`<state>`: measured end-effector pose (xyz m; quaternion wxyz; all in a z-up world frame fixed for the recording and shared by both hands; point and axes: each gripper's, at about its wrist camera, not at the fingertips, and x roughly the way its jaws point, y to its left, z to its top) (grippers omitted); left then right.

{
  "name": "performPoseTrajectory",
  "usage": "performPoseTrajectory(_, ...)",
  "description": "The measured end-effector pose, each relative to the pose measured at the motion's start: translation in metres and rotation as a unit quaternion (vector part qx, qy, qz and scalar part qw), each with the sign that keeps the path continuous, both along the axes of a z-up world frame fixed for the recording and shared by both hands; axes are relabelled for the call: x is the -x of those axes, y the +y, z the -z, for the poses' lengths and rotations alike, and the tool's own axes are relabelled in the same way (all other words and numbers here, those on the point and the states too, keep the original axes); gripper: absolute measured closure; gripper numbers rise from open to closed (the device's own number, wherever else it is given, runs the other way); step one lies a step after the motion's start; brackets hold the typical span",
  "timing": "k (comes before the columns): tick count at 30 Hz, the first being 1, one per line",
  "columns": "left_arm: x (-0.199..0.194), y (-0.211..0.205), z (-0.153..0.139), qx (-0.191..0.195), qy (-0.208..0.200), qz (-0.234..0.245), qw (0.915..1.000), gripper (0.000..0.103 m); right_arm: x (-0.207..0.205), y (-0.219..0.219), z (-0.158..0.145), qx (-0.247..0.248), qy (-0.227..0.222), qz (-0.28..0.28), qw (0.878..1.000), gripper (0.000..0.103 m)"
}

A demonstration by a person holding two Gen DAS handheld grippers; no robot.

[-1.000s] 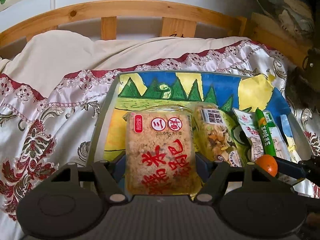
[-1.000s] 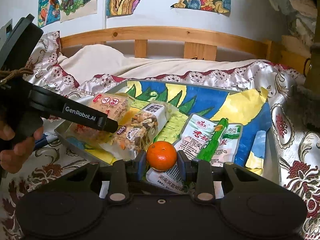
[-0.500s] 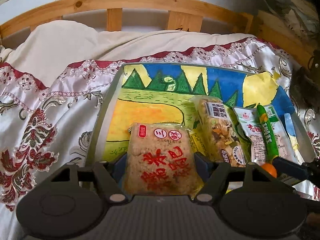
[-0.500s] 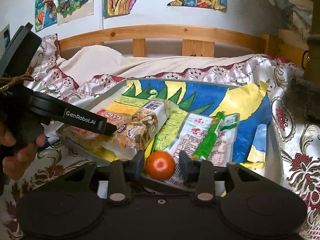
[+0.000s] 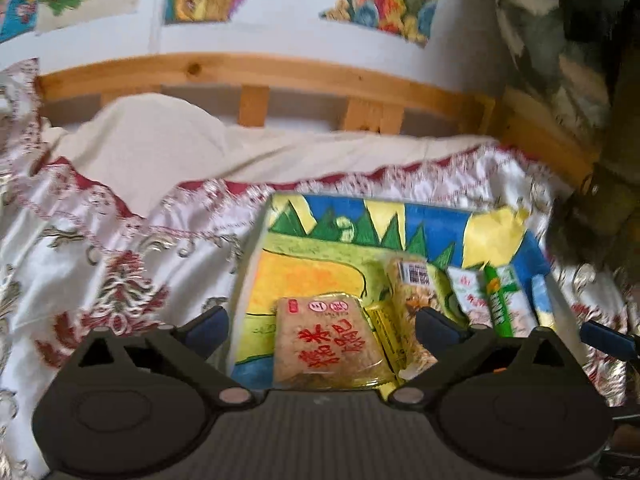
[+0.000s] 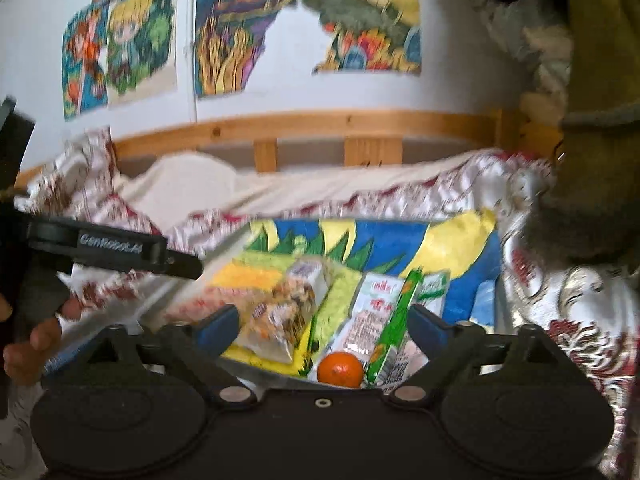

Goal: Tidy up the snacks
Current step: 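Open both tools to release the rice-cake pack and orange into the tray, then pull both tools back from the tray toward the remaining snacks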

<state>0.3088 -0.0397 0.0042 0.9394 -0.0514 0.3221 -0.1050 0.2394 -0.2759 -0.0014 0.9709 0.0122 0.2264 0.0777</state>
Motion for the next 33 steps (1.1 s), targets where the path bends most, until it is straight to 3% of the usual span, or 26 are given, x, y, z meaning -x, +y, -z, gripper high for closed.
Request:
performPoseTrajectory(5, 0.035, 0.019, -0.019, 0.013, -0.025, -0.017, 0.9994, 0.001, 0.037, 0.006, -0.027, -0.006, -0.042, 0.015, 0.999, 0.001)
performPoseTrajectory(10, 0.08, 0.038, -0.033, 0.019, -0.06, -0.031, 0.9975, 0.0, 0.079, 0.012, -0.048, -0.021, -0.074, 0.044, 0.996, 0.001)
performPoseTrajectory(15, 0.125, 0.053, -0.045, 0.004, -0.077, -0.029, 0.9966, 0.0, 0.118, 0.02, -0.058, -0.026, -0.079, 0.058, 0.995, 0.001)
performPoseTrajectory(24, 0.196, 0.086, -0.044, -0.031, -0.057, -0.01, 0.9979, 0.0, 0.177, 0.05, -0.06, -0.02, -0.056, 0.048, 0.997, 0.001)
performPoseTrajectory(33, 0.222, 0.091, -0.023, -0.037, -0.011, -0.008, 0.9992, 0.0, 0.201, 0.072, -0.049, 0.0, -0.013, 0.038, 0.999, 0.001)
